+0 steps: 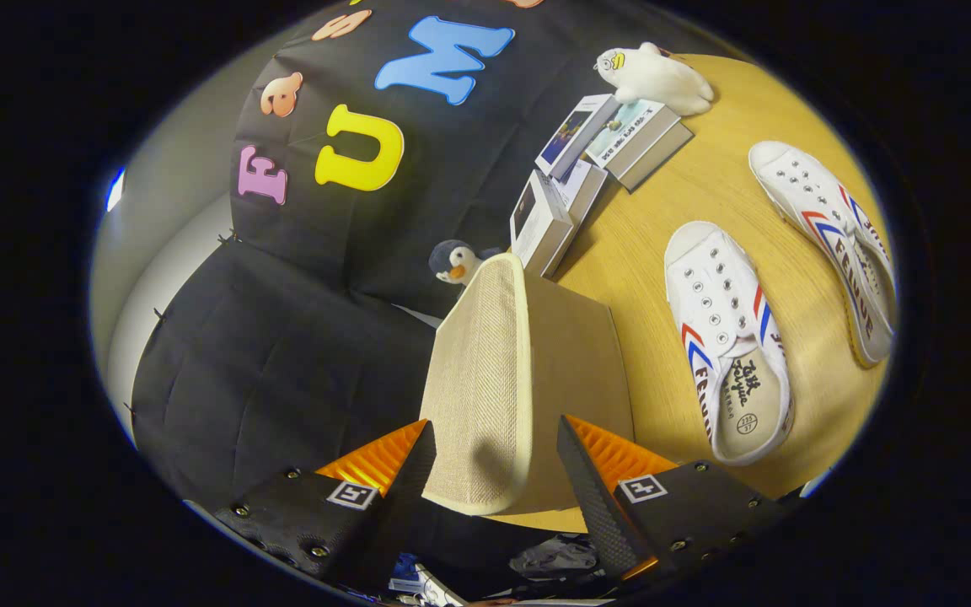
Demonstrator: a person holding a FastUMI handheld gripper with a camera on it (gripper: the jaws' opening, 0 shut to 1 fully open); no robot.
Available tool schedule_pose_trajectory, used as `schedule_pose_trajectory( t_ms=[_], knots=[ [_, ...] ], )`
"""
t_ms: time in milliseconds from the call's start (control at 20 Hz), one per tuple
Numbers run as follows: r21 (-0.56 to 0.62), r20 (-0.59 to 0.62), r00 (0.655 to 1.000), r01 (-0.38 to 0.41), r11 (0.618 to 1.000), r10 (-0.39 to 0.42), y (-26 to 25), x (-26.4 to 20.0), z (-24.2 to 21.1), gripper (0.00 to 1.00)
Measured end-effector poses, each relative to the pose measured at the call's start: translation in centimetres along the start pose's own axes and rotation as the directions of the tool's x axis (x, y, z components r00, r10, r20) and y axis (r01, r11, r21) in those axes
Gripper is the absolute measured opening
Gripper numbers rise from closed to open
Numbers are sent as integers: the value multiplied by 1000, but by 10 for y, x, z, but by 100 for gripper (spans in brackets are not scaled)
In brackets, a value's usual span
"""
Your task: Open the storage box then place both shoes into the box .Put the left shoe in first, then the right shoe, with the right side of both shoes facing outward in a uniform manner.
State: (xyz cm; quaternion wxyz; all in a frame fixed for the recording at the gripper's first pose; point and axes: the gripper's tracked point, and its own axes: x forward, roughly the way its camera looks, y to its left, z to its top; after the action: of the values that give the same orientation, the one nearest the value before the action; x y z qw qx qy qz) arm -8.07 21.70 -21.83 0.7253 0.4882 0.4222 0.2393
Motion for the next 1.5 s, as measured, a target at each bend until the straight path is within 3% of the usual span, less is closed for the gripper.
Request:
schedule_pose_trajectory(
  t_ms=[100, 150, 250, 400, 450, 500, 650, 900, 1500],
  knots=[
    [11, -28, 999, -18, 1000, 19, 1, 6, -7, 88],
    [17, -36, 999, -5, 1000, 5, -5, 10, -10, 81],
    [52, -36, 999, -7, 999, 9, -3, 8, -5, 36],
    [28, -52, 998, -16, 999, 17, -2, 10, -14, 35],
    [61, 9, 1000, -6, 998, 5, 1, 6, 3, 35],
    [70, 3, 1000, -10, 998, 10, 0, 10, 10, 1],
    [31, -34, 999, -12, 999, 13, 11, 4, 4, 1],
    [-34, -23, 997, -78, 996, 78, 62, -6, 20, 1],
    [-274, -28, 997, -81, 958, 76, 155, 12, 5, 1]
  ],
)
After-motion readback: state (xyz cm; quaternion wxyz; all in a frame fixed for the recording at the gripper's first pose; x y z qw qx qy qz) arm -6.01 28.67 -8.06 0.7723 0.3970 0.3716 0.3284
